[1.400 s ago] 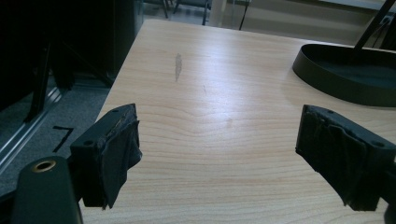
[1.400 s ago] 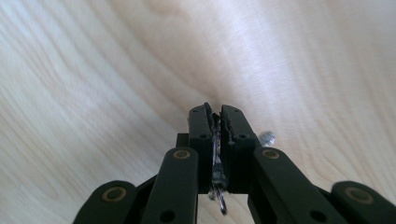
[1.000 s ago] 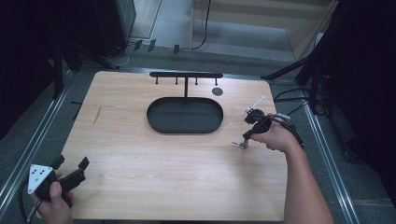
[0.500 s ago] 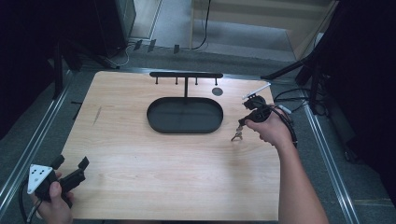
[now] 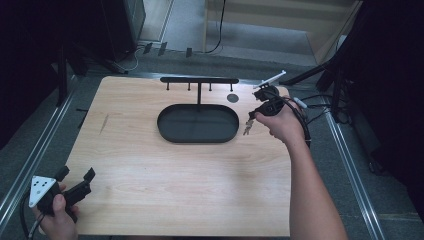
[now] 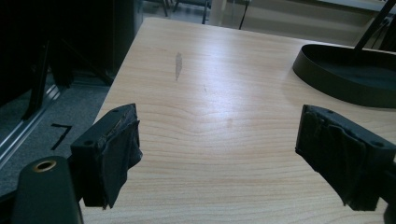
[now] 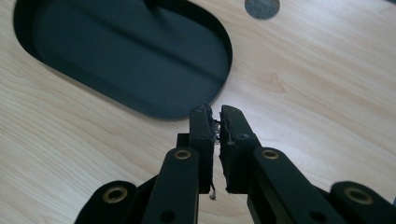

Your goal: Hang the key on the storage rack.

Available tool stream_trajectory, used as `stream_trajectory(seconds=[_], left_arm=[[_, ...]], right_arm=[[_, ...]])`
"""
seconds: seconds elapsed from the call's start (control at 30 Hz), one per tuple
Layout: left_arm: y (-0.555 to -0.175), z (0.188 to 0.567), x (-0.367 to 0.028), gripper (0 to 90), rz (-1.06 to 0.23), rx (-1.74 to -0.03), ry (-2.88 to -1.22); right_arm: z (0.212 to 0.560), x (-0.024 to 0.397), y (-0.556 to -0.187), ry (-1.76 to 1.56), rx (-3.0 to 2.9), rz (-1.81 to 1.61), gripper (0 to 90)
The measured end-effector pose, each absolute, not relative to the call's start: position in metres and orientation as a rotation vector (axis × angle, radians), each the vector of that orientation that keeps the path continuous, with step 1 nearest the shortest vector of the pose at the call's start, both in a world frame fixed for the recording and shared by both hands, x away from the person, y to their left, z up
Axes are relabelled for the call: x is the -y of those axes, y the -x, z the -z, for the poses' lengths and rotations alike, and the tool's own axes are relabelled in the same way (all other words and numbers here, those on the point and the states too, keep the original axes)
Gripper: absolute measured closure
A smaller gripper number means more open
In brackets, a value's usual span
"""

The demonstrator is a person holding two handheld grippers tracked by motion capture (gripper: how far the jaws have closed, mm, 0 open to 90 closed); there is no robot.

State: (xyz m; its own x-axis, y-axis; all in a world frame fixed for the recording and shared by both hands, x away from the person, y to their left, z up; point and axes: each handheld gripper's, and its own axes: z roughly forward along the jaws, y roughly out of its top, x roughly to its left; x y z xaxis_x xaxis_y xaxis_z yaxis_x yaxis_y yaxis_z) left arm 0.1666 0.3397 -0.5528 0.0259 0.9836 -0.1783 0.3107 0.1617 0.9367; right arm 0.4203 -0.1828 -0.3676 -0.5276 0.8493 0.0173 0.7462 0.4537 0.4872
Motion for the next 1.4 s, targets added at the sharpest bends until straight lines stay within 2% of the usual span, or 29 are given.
stream_trajectory(seconds=[0.43, 0.8, 1.4], left_arm=[[-0.166, 0.553, -0.341, 13.6, -0.867, -1.464, -1.311], [-0.166, 0.553, -0.341, 13.7, -0.869, -1.463, -1.313], [-0.166, 0.553, -0.343, 13.7, -0.858, -1.461, -1.3]], right_arm=[[0.325, 0.15, -0.435, -1.346, -2.458, -0.73, 84.2], [0.307, 0.13, -0.447, -1.316, -2.438, -0.777, 84.2], [0.302, 0.113, -0.466, -1.279, -2.406, -0.746, 84.2]])
